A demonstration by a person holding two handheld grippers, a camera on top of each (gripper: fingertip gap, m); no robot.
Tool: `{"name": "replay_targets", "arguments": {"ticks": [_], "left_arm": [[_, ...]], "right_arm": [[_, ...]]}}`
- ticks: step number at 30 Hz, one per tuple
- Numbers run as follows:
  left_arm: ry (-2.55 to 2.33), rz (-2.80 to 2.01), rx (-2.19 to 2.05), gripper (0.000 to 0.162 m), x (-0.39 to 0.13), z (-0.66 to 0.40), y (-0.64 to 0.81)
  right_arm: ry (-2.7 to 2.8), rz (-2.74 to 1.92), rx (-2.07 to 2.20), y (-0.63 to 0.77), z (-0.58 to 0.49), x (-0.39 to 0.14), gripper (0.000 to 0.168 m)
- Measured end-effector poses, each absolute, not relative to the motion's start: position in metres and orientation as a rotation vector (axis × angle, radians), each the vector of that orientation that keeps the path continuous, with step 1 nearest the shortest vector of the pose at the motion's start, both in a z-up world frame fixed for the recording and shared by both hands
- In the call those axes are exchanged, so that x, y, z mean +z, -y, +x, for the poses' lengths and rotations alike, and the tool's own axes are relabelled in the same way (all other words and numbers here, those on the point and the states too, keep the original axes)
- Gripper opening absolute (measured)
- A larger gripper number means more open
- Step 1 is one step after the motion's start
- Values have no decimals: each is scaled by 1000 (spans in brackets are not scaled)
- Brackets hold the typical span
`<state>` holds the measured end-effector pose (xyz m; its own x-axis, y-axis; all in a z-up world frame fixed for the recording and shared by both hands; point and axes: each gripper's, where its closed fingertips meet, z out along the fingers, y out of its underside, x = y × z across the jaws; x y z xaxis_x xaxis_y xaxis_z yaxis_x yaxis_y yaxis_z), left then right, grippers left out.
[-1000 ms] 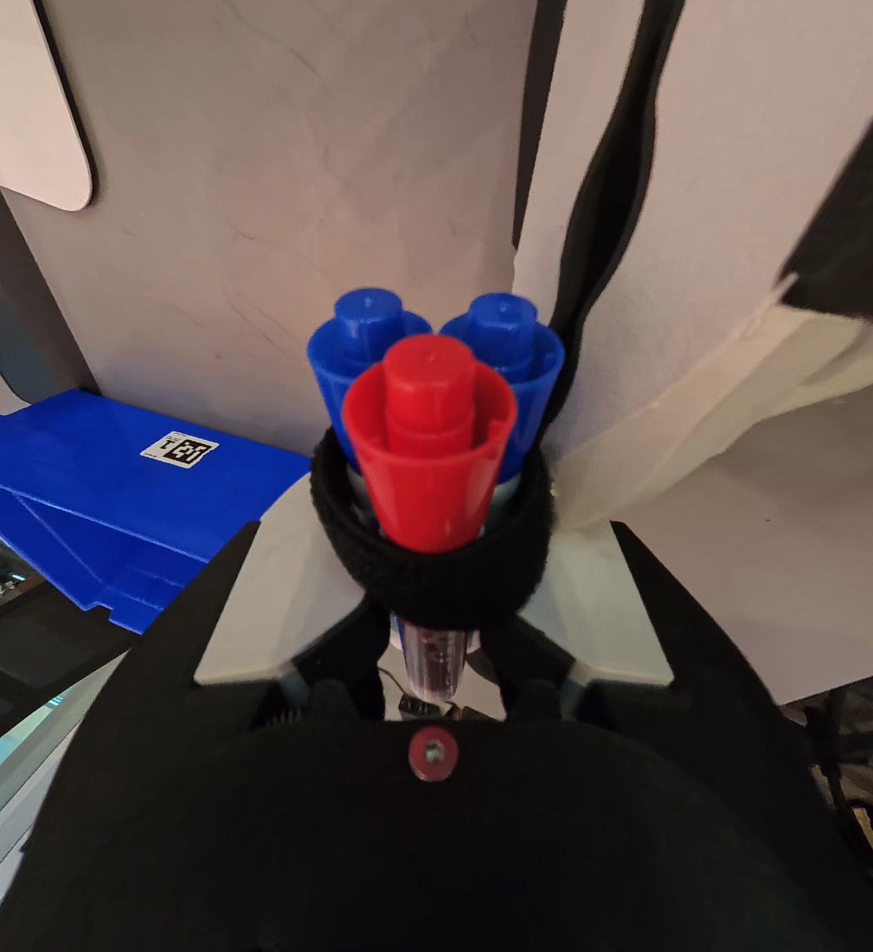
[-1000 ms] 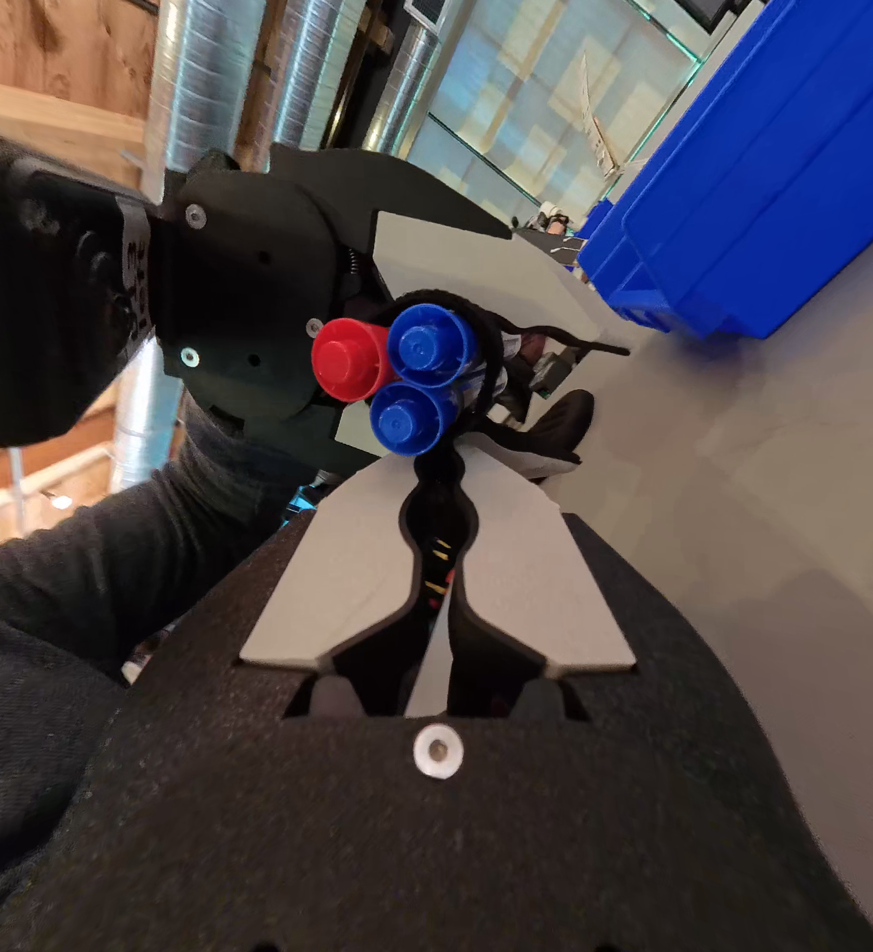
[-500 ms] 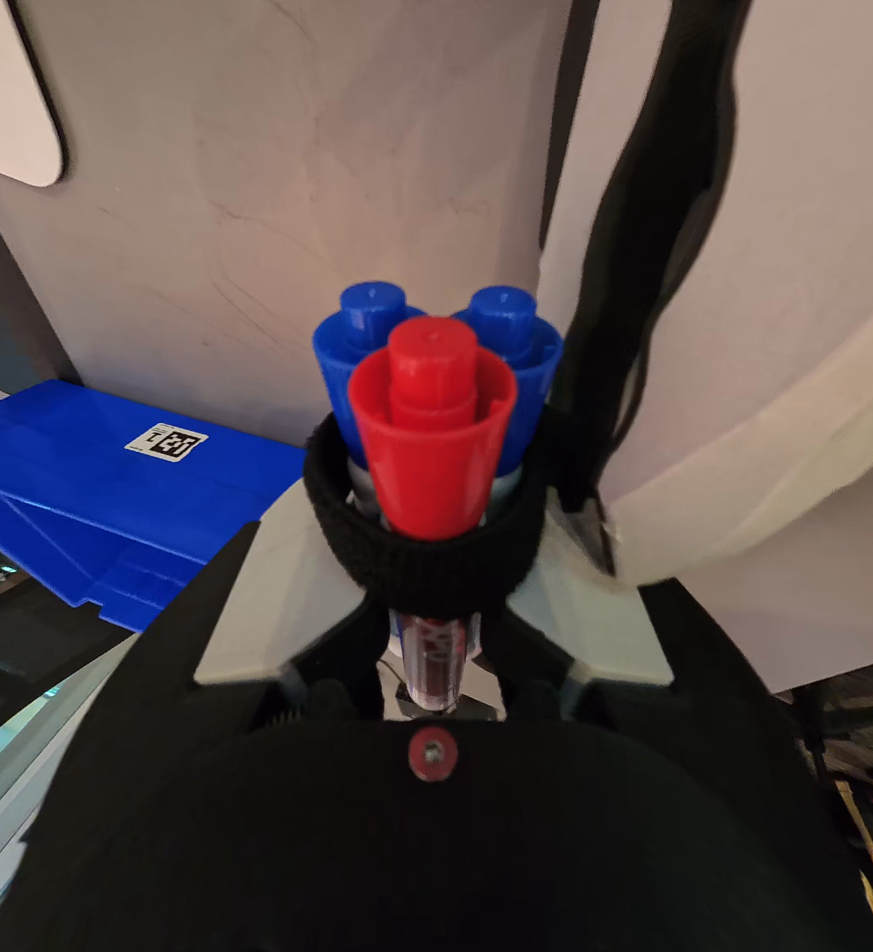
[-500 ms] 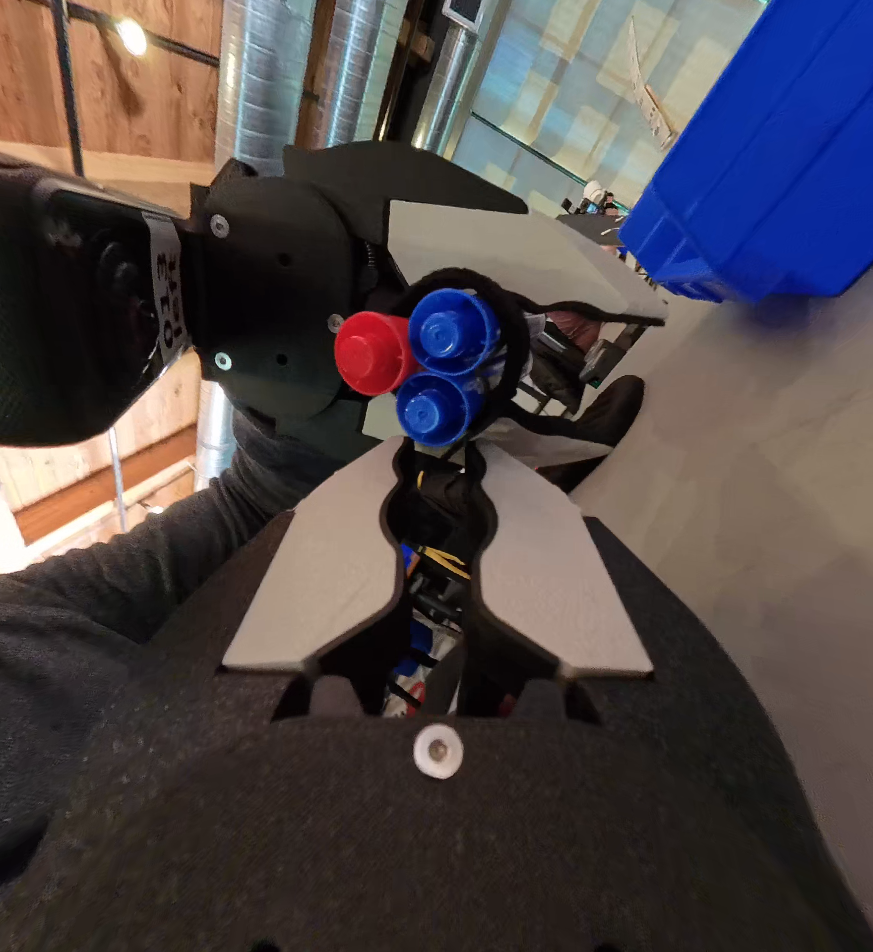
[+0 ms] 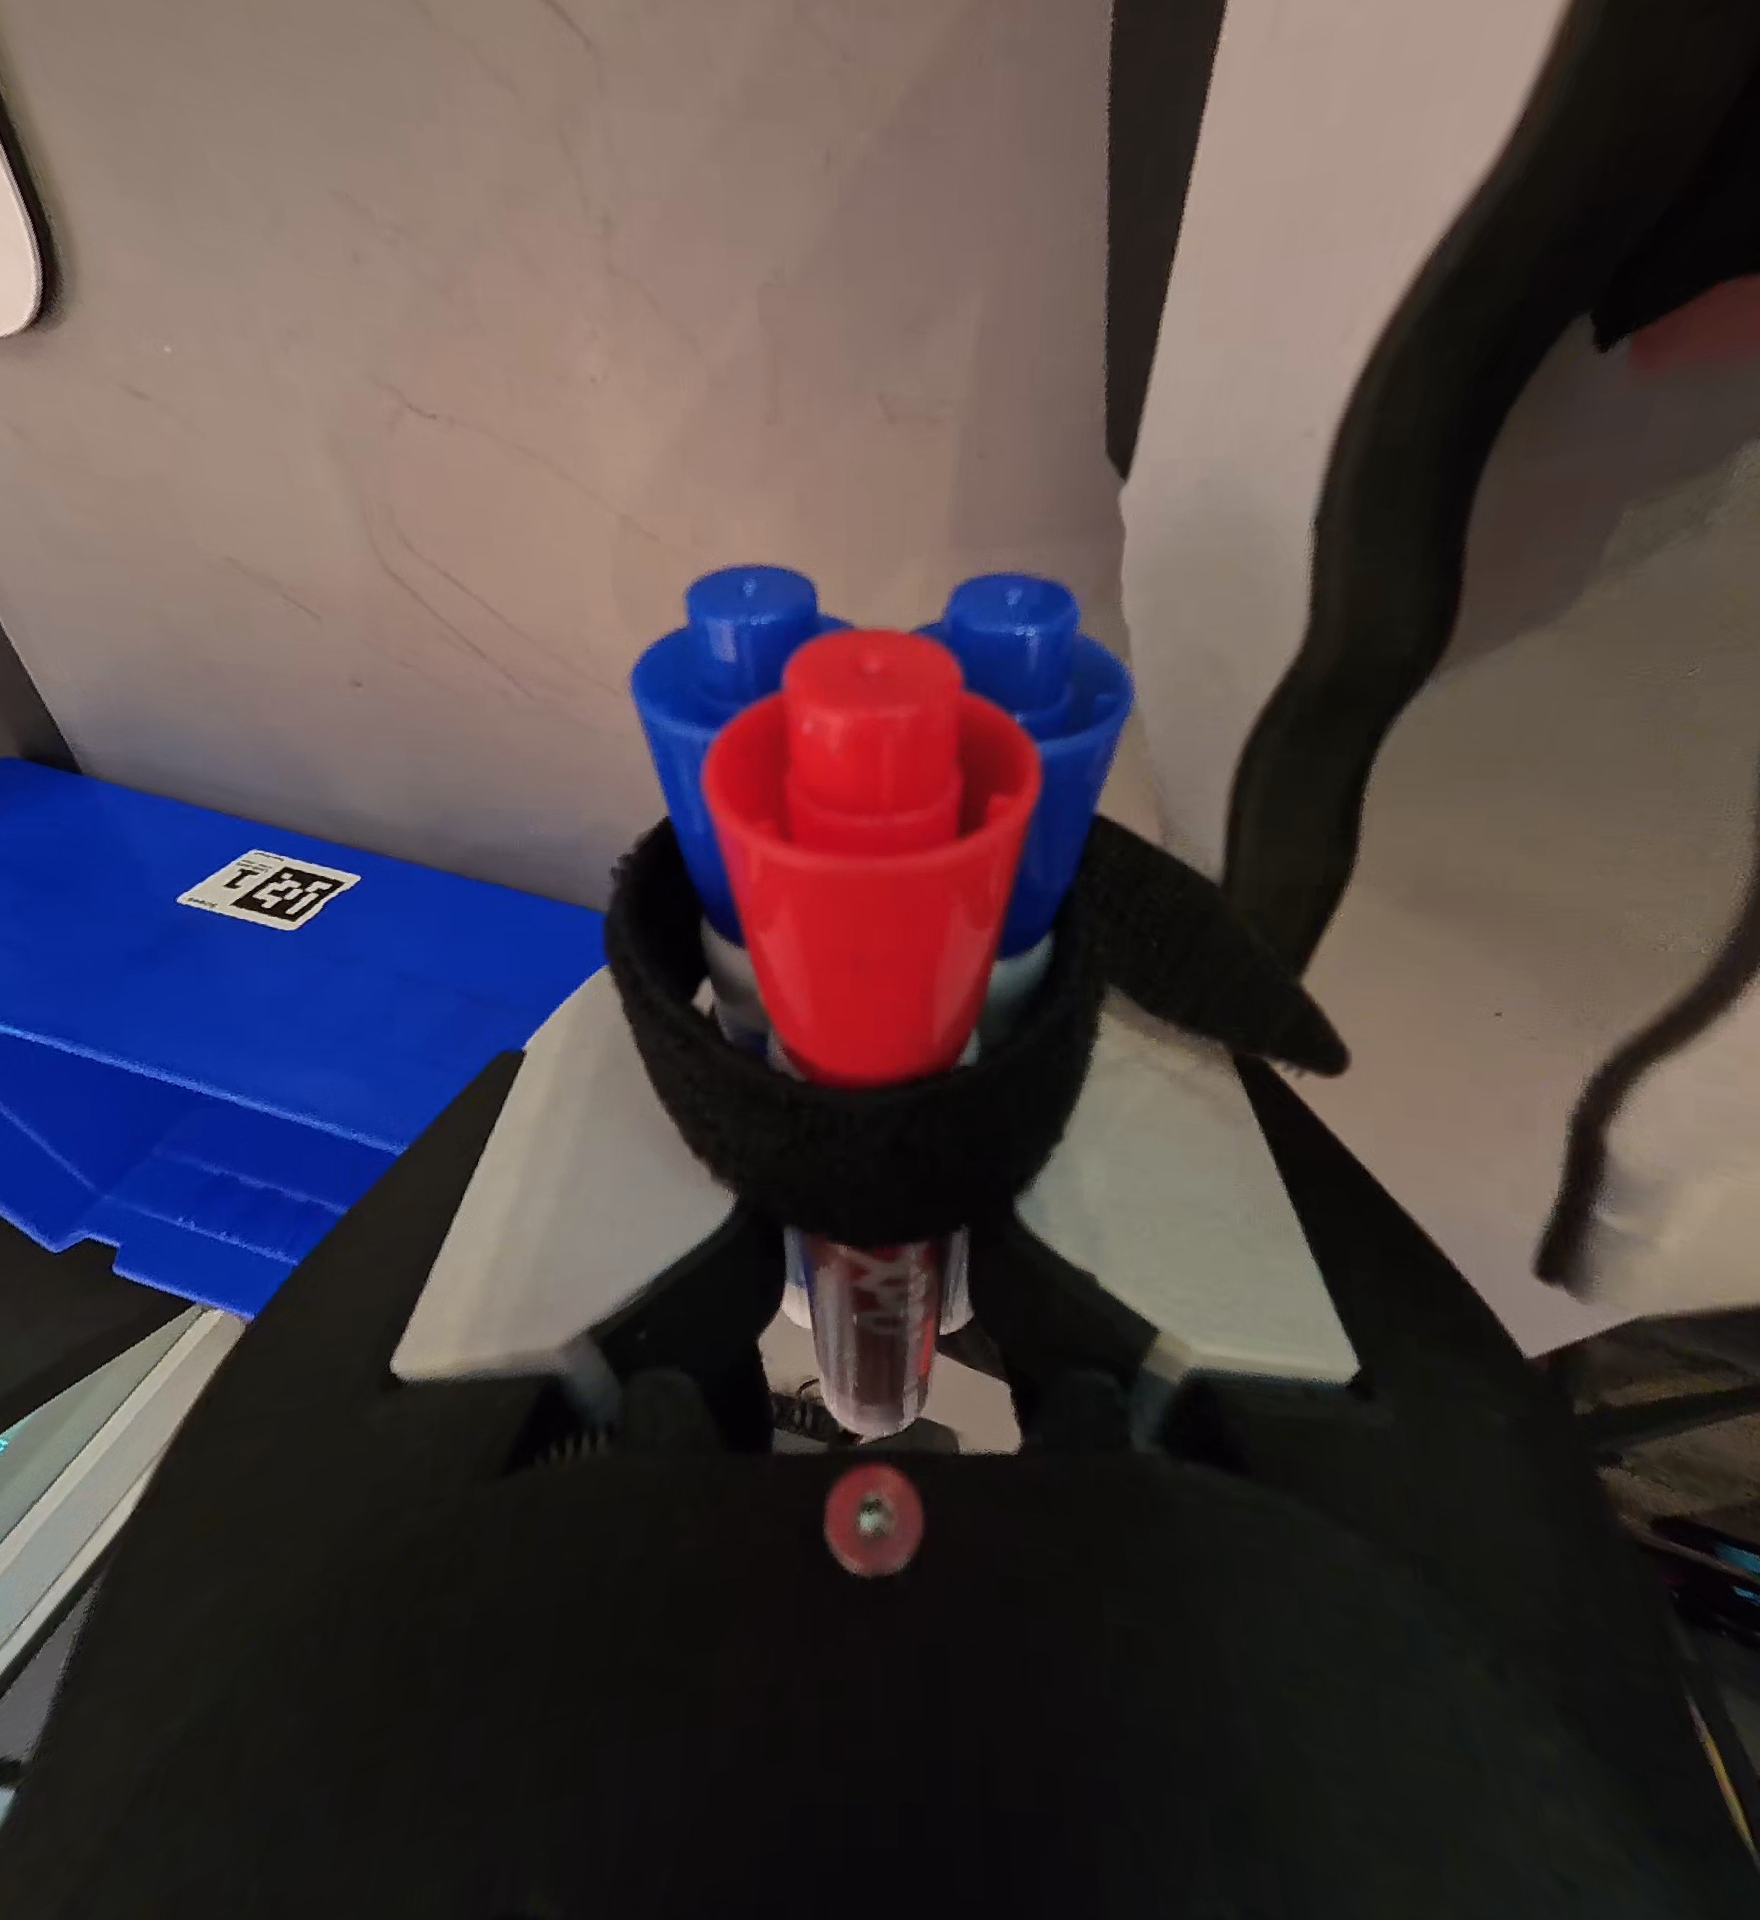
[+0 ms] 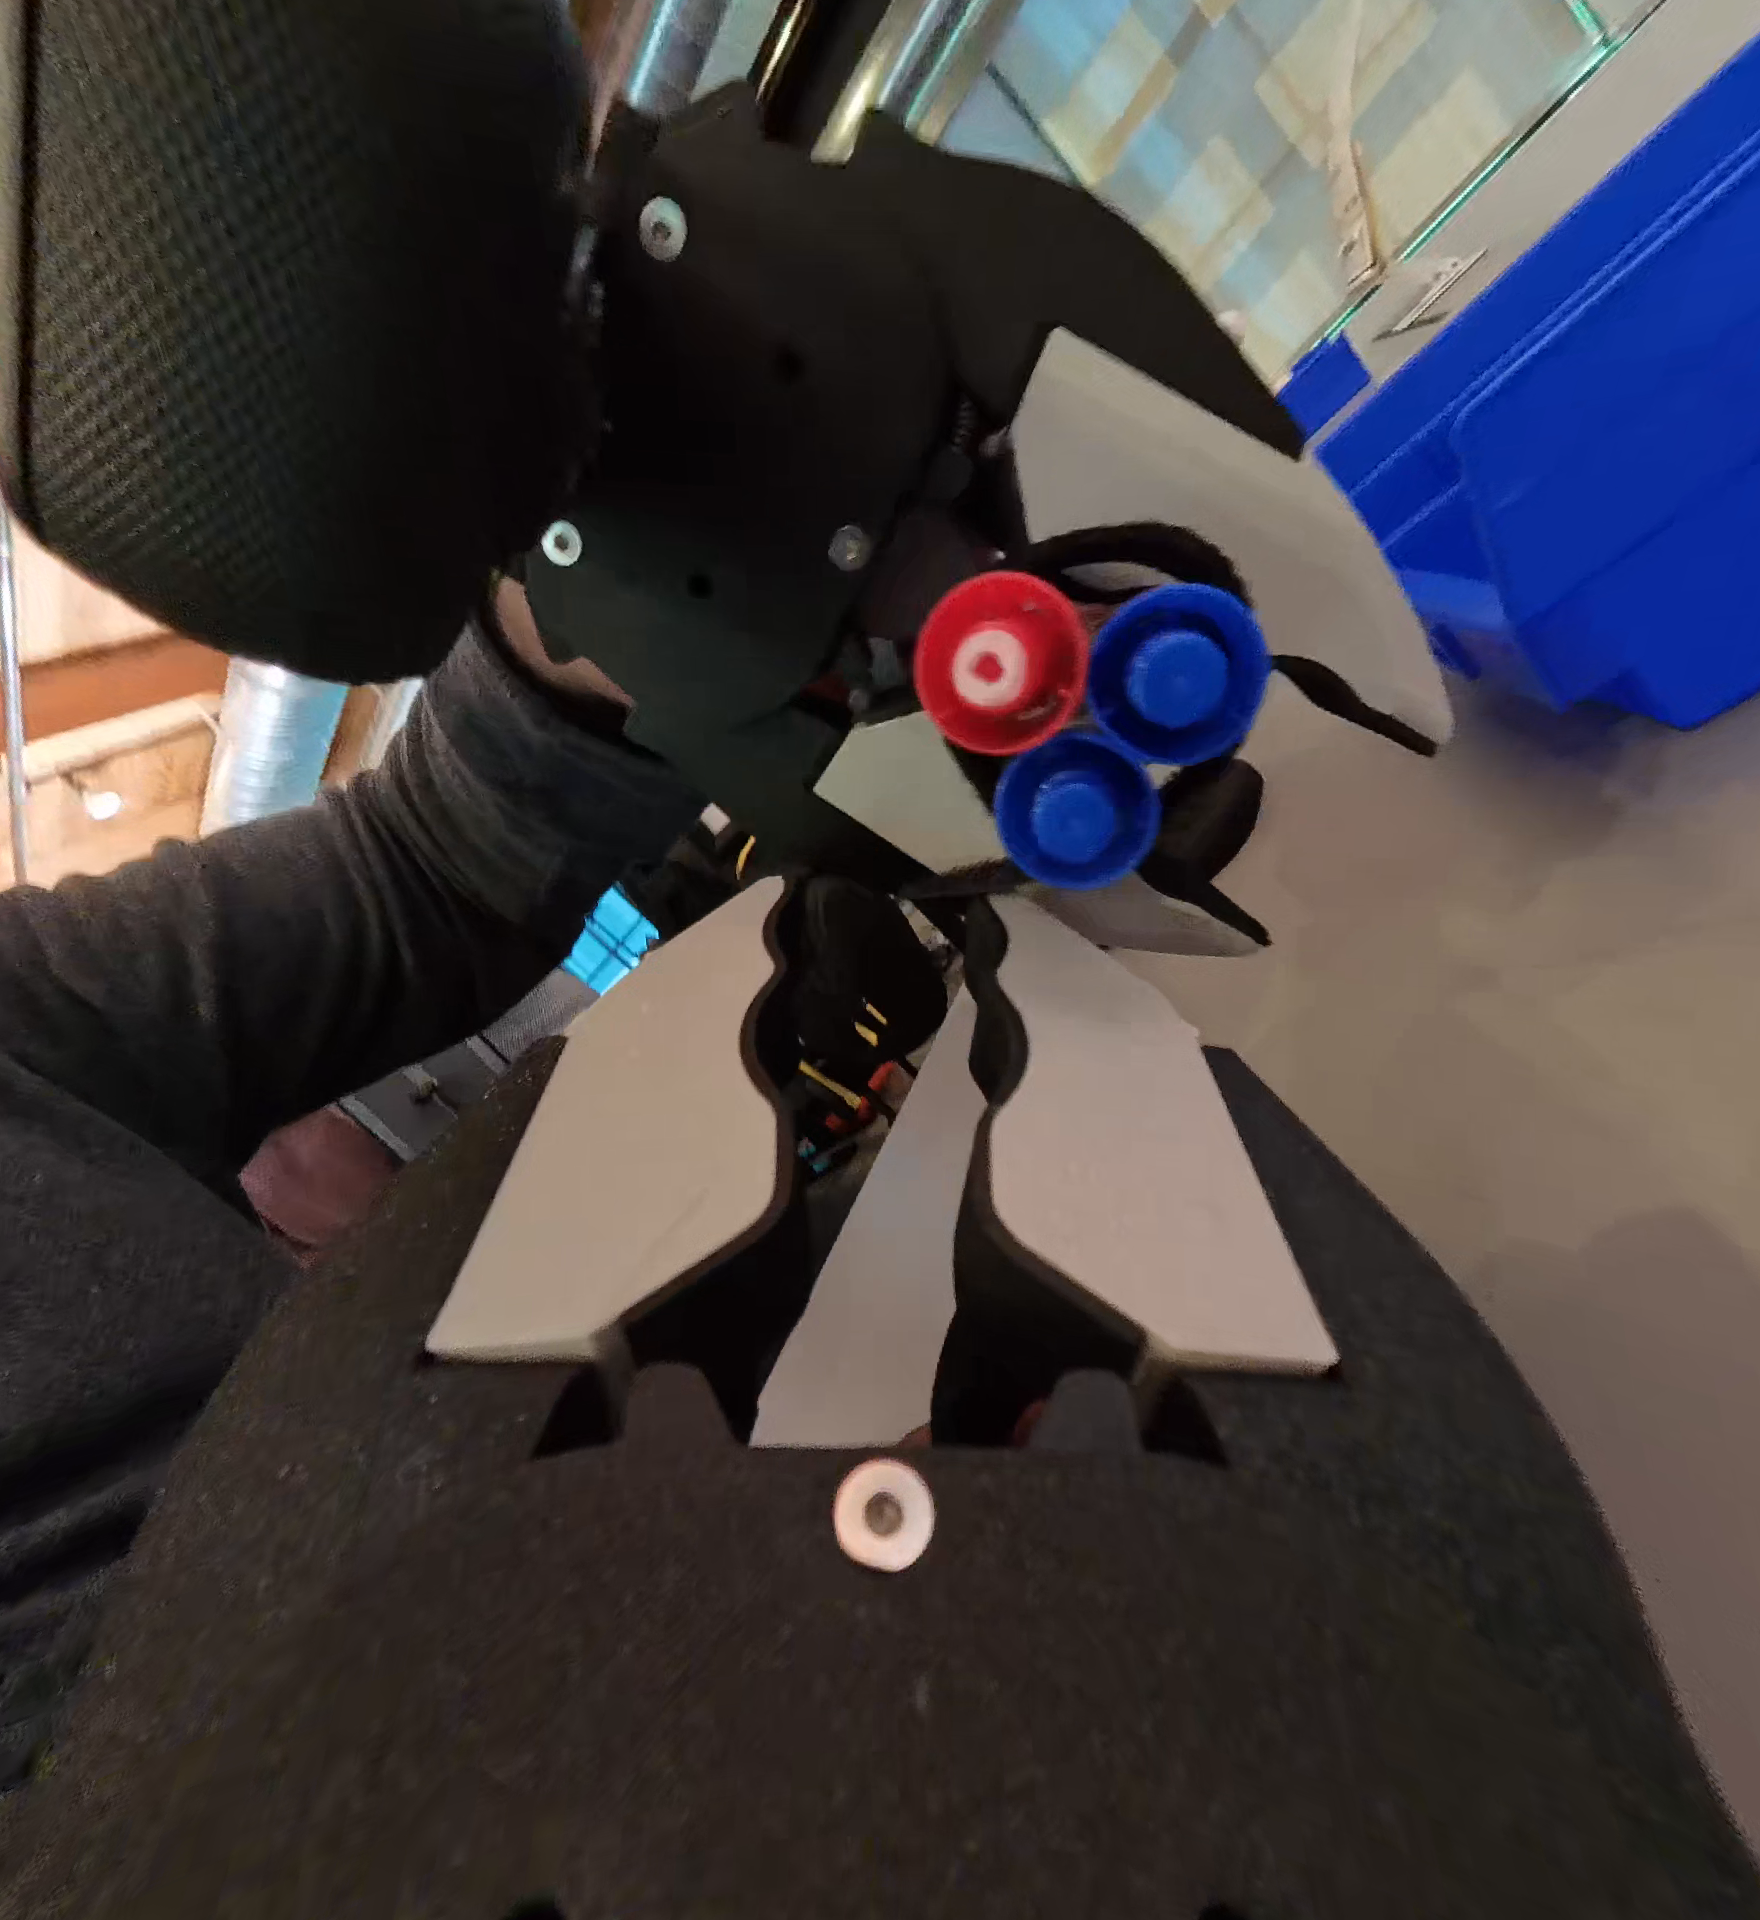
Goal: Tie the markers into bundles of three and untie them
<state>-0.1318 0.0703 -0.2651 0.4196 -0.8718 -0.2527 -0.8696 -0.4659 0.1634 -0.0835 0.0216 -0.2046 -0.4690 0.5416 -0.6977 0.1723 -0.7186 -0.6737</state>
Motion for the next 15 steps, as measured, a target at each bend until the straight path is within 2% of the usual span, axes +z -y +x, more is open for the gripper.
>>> {"name": "replay_targets", "arguments": {"ticks": [11, 15], "left_arm": [[1622, 2620, -499, 42, -267, -131, -71], [1586, 2630, -431, 42, -266, -134, -68]], "right_arm": [[957, -1357, 2307, -23, -80, -188, 45], [1133, -1318, 2134, -14, -73, -188, 46]]}}
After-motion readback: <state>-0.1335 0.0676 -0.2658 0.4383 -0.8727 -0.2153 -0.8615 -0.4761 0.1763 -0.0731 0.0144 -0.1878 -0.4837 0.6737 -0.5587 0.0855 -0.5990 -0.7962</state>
